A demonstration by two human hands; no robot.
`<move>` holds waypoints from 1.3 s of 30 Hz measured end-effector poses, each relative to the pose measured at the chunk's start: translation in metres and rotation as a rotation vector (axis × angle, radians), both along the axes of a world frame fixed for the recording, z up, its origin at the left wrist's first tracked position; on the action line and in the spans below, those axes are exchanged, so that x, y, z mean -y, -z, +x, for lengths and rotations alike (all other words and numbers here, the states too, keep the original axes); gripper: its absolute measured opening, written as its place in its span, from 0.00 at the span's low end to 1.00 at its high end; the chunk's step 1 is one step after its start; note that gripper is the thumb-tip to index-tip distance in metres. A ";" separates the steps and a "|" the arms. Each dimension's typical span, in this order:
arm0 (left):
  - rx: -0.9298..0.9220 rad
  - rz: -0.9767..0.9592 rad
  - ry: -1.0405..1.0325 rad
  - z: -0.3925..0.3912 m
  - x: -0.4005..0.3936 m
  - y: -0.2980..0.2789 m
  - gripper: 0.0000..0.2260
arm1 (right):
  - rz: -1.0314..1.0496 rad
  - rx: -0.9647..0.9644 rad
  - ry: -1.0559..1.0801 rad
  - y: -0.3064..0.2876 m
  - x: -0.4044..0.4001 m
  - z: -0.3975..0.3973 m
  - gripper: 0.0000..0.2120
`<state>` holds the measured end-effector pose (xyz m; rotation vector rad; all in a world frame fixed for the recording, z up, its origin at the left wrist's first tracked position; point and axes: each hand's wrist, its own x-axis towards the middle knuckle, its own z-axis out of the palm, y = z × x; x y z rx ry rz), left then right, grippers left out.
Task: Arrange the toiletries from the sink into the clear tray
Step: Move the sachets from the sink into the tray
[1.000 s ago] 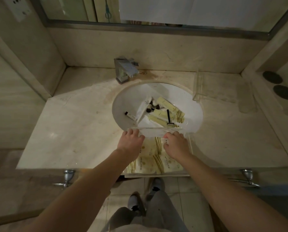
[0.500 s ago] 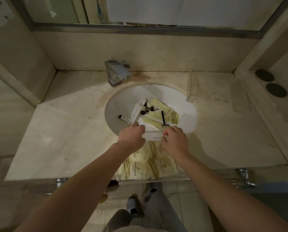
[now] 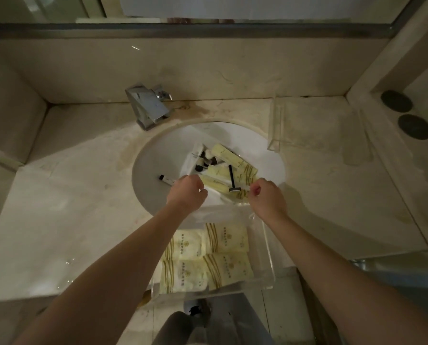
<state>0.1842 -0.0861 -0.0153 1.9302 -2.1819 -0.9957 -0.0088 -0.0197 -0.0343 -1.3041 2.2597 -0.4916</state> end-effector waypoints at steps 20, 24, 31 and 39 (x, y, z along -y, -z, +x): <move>-0.212 0.454 -0.337 -0.105 0.103 0.084 0.17 | 0.273 0.081 -0.133 0.085 0.122 -0.050 0.15; -0.284 0.505 -0.397 -0.114 0.110 0.098 0.14 | 0.243 -0.010 -0.140 0.097 0.146 -0.052 0.17; -0.398 0.498 -0.511 -0.127 0.125 0.121 0.16 | 0.222 -0.040 -0.146 0.114 0.159 -0.051 0.14; -0.571 0.583 -0.716 -0.130 0.128 0.118 0.14 | 0.185 0.094 -0.120 0.112 0.155 -0.054 0.08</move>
